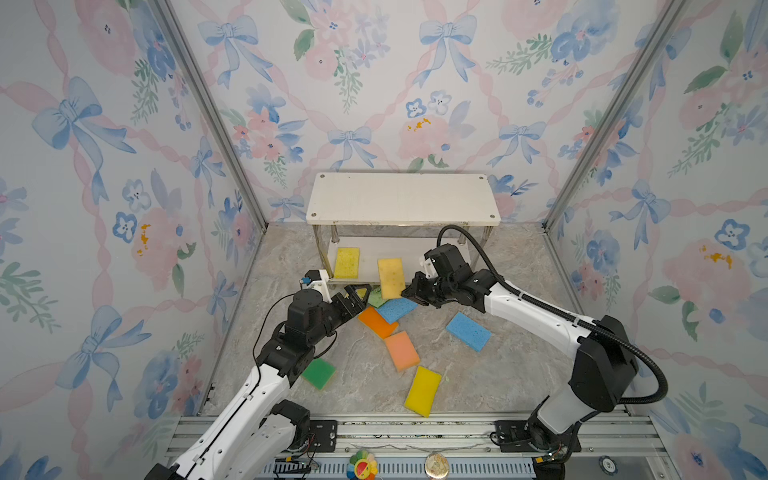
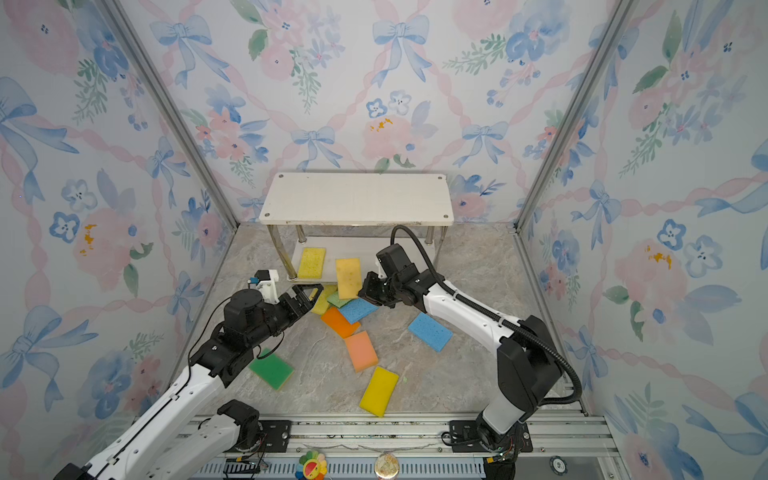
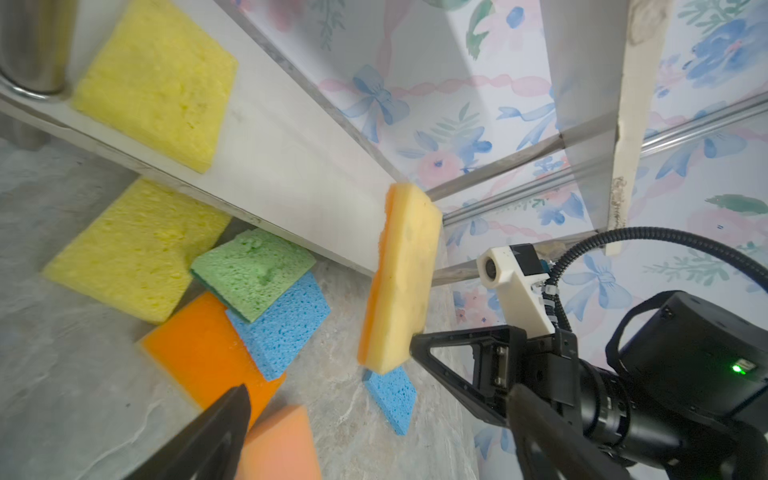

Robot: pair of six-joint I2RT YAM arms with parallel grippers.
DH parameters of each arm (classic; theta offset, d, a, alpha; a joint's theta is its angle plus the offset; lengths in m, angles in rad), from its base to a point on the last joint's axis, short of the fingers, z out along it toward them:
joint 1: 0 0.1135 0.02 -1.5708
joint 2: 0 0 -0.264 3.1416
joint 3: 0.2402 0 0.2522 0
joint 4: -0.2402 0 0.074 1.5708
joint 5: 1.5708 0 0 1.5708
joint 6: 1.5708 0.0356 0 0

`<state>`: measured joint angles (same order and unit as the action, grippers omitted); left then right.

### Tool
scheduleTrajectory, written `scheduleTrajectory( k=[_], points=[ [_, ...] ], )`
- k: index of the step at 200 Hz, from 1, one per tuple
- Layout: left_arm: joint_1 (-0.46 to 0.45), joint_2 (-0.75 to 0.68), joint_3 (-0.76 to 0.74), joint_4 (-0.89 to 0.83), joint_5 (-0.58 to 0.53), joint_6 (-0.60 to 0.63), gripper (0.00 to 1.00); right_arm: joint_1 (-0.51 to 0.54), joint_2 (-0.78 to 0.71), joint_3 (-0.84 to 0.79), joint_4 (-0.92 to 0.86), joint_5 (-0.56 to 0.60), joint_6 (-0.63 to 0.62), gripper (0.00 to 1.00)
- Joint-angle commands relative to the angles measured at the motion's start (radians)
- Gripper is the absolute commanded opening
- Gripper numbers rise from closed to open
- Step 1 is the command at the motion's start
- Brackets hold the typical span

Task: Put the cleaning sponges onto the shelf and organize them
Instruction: 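Lower the tan sponge onto the lower tier while the left arm draws back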

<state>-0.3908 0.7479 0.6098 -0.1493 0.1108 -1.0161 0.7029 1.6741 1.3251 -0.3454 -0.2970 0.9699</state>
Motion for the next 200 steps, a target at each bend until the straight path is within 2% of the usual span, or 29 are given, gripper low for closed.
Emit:
scheduleTrajectory(
  k=[1, 28, 70, 113, 200],
  points=[
    [0.012, -0.095, 0.001, -0.236, -0.198, 0.04, 0.98, 0.002, 0.074, 0.052, 0.046, 0.051, 0.095, 0.0],
    [0.023, -0.177, -0.012, -0.305, -0.218, 0.042, 0.98, 0.024, 0.168, 0.134, 0.07, 0.087, 0.126, 0.0],
    [0.038, -0.218, -0.013, -0.328, -0.202, 0.058, 0.98, 0.035, 0.277, 0.212, 0.132, 0.14, 0.162, 0.0],
    [0.079, -0.232, -0.003, -0.351, -0.16, 0.101, 0.98, 0.035, 0.368, 0.322, 0.1, 0.137, 0.154, 0.0],
    [0.135, -0.249, -0.006, -0.374, -0.104, 0.146, 0.98, 0.041, 0.493, 0.438, 0.076, 0.124, 0.132, 0.0]
  ],
)
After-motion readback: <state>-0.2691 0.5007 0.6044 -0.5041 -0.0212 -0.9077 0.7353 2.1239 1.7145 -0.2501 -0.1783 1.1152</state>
